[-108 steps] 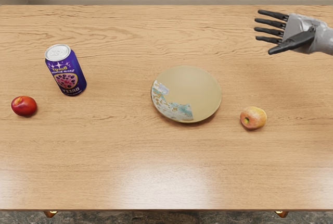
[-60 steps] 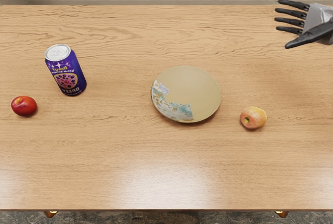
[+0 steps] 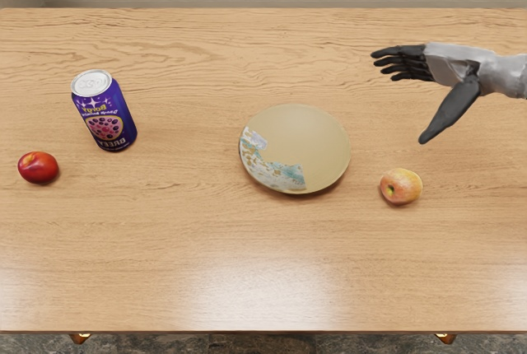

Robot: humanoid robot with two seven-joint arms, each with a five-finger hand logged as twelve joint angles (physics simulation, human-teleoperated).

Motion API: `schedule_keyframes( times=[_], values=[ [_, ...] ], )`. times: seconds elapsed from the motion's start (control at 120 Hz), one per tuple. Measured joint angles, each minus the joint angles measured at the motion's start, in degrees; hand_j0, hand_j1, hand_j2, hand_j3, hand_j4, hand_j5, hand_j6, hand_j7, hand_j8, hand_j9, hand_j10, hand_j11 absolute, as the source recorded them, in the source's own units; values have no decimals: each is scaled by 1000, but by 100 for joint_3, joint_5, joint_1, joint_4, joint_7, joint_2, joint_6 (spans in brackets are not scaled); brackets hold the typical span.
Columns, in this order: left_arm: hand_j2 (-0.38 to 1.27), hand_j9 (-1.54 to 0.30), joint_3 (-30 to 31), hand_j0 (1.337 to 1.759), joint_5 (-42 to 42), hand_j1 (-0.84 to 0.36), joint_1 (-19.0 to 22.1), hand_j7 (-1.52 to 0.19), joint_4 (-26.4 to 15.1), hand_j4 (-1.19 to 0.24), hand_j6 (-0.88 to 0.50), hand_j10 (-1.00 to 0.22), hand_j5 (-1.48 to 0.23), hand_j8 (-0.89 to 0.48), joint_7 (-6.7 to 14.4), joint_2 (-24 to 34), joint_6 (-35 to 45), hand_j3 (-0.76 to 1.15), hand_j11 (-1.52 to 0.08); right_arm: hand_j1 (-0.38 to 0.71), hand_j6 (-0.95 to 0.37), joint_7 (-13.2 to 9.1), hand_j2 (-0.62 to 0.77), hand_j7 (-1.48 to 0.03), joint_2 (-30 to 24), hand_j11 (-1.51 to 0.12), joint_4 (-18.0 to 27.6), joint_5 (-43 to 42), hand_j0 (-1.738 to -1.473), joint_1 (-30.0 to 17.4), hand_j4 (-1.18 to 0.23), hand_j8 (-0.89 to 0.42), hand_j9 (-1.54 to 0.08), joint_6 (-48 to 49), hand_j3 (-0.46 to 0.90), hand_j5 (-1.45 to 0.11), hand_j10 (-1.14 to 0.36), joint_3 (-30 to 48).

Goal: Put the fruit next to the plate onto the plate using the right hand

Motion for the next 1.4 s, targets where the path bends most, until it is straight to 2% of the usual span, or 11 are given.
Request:
schedule_keyframes(
  times=[0.117,0.267,0.483,0.717,0.9,1.025,1.2,1.4],
  values=[
    [49,-318,0,1658,-1,55,0,-318,0,-245,-245,-245,-318,-245,1,0,0,0,-318,-244,-94,128,-15,-117,-220,-117,652,-436,-1658,-124,-93,-93,-117,0,0,-117,-92,10],
    [49,-318,0,1658,-1,55,0,-318,0,-245,-245,-245,-318,-245,-2,0,0,0,-318,-259,-83,142,-12,-100,-456,-100,1266,-911,-1658,-166,-81,-81,-101,0,0,-101,-80,1],
    [49,-318,0,1658,-1,55,0,-318,0,-245,-245,-245,-318,-245,-1,0,0,0,-318,-251,-91,185,-14,-109,-390,-110,1558,-1822,-1658,-177,-89,-90,-110,0,0,-110,-88,7],
    [49,-318,0,1658,-1,55,0,-318,0,-245,-245,-245,-318,-245,0,0,0,0,-318,-219,-119,872,-19,-144,-553,-144,1723,-2685,-1658,-459,-117,-117,-145,-23,0,-145,-115,-28],
    [49,-318,0,1658,0,55,0,-318,1,-245,-245,-245,-318,-245,-2,0,0,0,-318,-119,-204,1051,-35,-253,-754,-254,1768,-2868,-1658,-720,-202,-202,-254,-461,0,-254,-200,-153],
    [49,-318,0,1658,-1,55,0,-318,0,-245,-245,-245,-318,-245,-2,0,0,0,-318,-50,-262,1006,-46,-328,-808,-329,1691,-2890,-1658,-969,-260,-260,-329,-937,0,-329,-258,-177],
    [49,-318,-1,1658,-1,55,0,-318,1,-245,-245,-245,-318,-245,-1,0,0,0,-318,-8,-298,877,-52,-374,-750,-374,1563,-2852,-1658,-1210,-295,-296,-375,-1708,0,-375,-294,-410],
    [49,-318,-1,1658,-1,55,0,-318,0,-245,-245,-245,-318,-245,0,0,0,0,-318,10,-314,216,-54,-394,-661,-395,1577,-2730,-1658,-1305,-311,-312,-395,-2204,0,-395,-310,-534]
  ],
)
